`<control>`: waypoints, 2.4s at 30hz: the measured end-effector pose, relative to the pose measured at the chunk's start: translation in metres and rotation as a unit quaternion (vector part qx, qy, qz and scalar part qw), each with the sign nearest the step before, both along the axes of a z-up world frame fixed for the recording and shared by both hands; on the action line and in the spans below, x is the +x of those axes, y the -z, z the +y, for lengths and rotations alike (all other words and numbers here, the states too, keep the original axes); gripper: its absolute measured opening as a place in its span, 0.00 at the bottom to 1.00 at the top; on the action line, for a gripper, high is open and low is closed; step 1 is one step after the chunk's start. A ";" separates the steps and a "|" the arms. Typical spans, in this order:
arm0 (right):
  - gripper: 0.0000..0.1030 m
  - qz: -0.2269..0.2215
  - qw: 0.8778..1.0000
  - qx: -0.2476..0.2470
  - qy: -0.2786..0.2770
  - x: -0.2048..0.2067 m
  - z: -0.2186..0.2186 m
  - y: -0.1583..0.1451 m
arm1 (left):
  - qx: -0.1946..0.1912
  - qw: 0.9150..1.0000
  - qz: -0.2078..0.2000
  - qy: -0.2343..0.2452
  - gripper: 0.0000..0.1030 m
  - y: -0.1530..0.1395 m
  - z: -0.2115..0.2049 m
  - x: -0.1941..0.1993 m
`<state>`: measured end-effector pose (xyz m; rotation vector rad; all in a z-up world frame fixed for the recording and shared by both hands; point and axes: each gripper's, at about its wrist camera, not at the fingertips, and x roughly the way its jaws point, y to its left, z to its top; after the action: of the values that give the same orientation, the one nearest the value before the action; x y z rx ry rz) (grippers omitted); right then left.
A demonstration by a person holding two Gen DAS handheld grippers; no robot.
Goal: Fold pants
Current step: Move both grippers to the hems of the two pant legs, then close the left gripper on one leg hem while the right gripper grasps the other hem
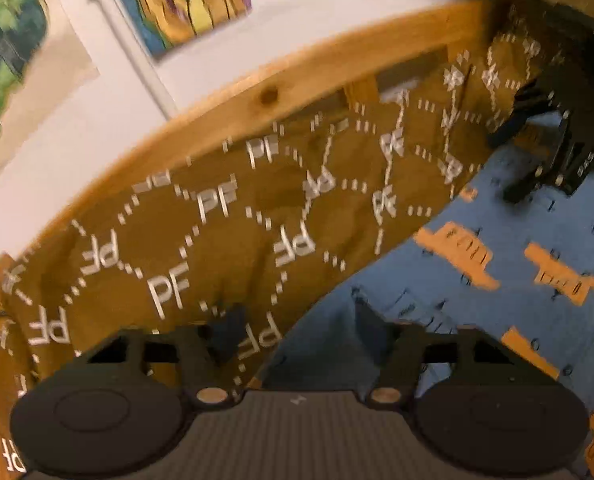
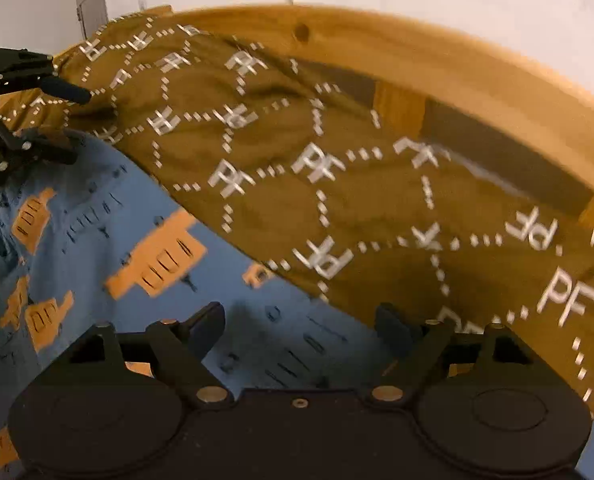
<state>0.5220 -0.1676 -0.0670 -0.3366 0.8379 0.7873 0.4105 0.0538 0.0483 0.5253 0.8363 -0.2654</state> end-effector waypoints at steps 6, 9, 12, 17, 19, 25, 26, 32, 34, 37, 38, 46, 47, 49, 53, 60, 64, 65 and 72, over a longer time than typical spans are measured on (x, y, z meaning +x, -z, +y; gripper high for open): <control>0.75 -0.001 1.000 -0.018 0.003 0.007 0.000 0.005 | -0.003 0.999 0.039 -0.014 0.10 0.018 0.008 0.006; 0.49 0.000 1.000 -0.020 0.001 0.009 0.004 0.002 | 0.014 0.999 0.034 -0.019 0.01 0.018 0.006 0.000; 0.21 -0.005 0.999 -0.027 -0.016 0.002 0.009 0.000 | 0.017 0.999 0.012 -0.032 0.01 0.013 0.005 -0.007; 0.03 -0.027 0.998 -0.039 -0.033 -0.008 0.013 0.000 | 0.034 0.998 -0.022 -0.050 0.01 0.009 -0.001 -0.014; 0.02 -0.043 0.998 -0.039 -0.032 -0.013 0.013 -0.001 | 0.035 0.997 -0.036 -0.058 0.01 0.007 -0.005 -0.017; 0.01 -0.153 0.987 -0.045 -0.019 -0.031 0.026 -0.023 | 0.026 0.991 -0.086 -0.096 0.01 -0.003 -0.002 -0.013; 0.01 -0.175 0.983 -0.045 -0.015 -0.031 0.028 -0.027 | 0.020 0.990 -0.089 -0.108 0.01 -0.004 0.001 -0.010; 0.01 -0.275 0.960 -0.051 0.028 -0.028 0.052 -0.034 | 0.023 0.986 -0.089 -0.137 0.01 0.008 0.009 0.013; 0.01 -0.270 0.960 -0.059 0.040 -0.020 0.060 -0.023 | 0.032 0.987 -0.079 -0.137 0.04 0.018 0.010 0.020; 0.14 -0.248 0.965 -0.073 0.045 -0.012 0.068 -0.001 | 0.025 0.988 -0.067 -0.139 0.15 0.024 0.016 0.024; 0.25 -0.248 0.965 -0.073 0.049 -0.012 0.068 0.002 | 0.014 0.988 -0.064 -0.137 0.25 0.022 0.021 0.023; 0.86 -0.231 0.972 0.029 0.026 -0.020 0.044 -0.020 | -0.059 0.987 -0.078 -0.125 0.72 -0.015 0.079 -0.003; 0.88 -0.224 0.974 0.043 0.015 -0.020 0.045 -0.022 | -0.062 0.988 -0.074 -0.121 0.73 -0.019 0.084 -0.005; 0.92 -0.215 0.975 0.056 -0.015 -0.022 0.054 -0.025 | -0.065 0.989 -0.067 -0.113 0.73 -0.023 0.092 -0.011; 0.89 -0.204 0.976 0.047 -0.055 -0.018 0.086 -0.025 | -0.064 0.993 -0.032 -0.093 0.72 -0.020 0.099 -0.017; 0.76 -0.146 0.985 -0.026 -0.087 0.010 0.134 -0.010 | -0.020 0.999 -0.013 -0.048 0.62 -0.010 0.082 -0.025; 0.75 -0.127 0.985 -0.056 -0.107 0.021 0.143 -0.006 | -0.001 0.999 -0.013 -0.039 0.54 -0.007 0.077 -0.022; 0.73 -0.121 0.985 -0.055 -0.107 0.024 0.144 -0.006 | 0.011 0.999 -0.010 -0.051 0.34 -0.004 0.077 -0.018; 0.12 -0.105 0.988 -0.044 -0.106 0.026 0.144 -0.015 | -0.016 0.997 0.016 -0.076 0.02 -0.005 0.083 -0.006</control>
<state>0.5483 -0.0232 -0.0519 -0.5840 0.6446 0.8968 0.4040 0.1364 0.0538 0.4257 0.8964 -0.1475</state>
